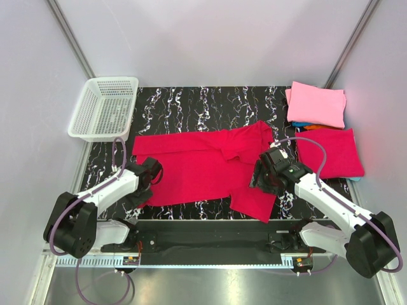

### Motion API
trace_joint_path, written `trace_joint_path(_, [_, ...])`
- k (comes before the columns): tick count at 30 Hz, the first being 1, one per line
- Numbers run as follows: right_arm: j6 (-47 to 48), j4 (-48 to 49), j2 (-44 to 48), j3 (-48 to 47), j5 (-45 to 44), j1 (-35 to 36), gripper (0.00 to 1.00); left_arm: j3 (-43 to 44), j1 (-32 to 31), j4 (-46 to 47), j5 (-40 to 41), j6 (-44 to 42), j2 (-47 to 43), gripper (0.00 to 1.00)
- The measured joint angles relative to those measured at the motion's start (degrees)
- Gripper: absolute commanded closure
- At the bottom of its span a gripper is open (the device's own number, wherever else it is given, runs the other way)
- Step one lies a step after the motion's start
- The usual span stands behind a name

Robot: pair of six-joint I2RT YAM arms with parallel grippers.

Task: Fold and stack the t-shirts
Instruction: Fold the tshirt

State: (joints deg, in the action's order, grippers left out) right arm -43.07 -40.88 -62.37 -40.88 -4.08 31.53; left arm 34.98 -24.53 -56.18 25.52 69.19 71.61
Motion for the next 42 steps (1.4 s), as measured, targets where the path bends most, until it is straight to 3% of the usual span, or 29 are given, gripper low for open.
trace_joint_path(3, [0.22, -0.22, 0.0, 0.0, 0.0, 0.0, 0.32, 0.0, 0.0, 0.52, -0.22, 0.0, 0.0, 0.78])
trace_joint_path(10, [0.44, -1.01, 0.02, 0.0, -0.02, 0.0, 0.32, 0.02, 0.0, 0.59, -0.42, -0.15, 0.13, 0.81])
trace_joint_path(14, [0.42, -1.01, 0.02, 0.0, -0.04, 0.0, 0.32, 0.02, 0.0, 0.42, -0.44, -0.2, -0.04, 1.0])
trace_joint_path(33, [0.39, -1.01, 0.02, 0.0, -0.11, 0.0, 0.32, 3.23, 0.0, -4.33, 0.63, -1.92, -8.28, 1.0])
trace_joint_path(42, [0.33, -0.98, -0.39, 0.0, -0.44, 0.0, 0.32, 6.25, -0.02, -3.56, 1.07, -5.44, -6.05, 1.0])
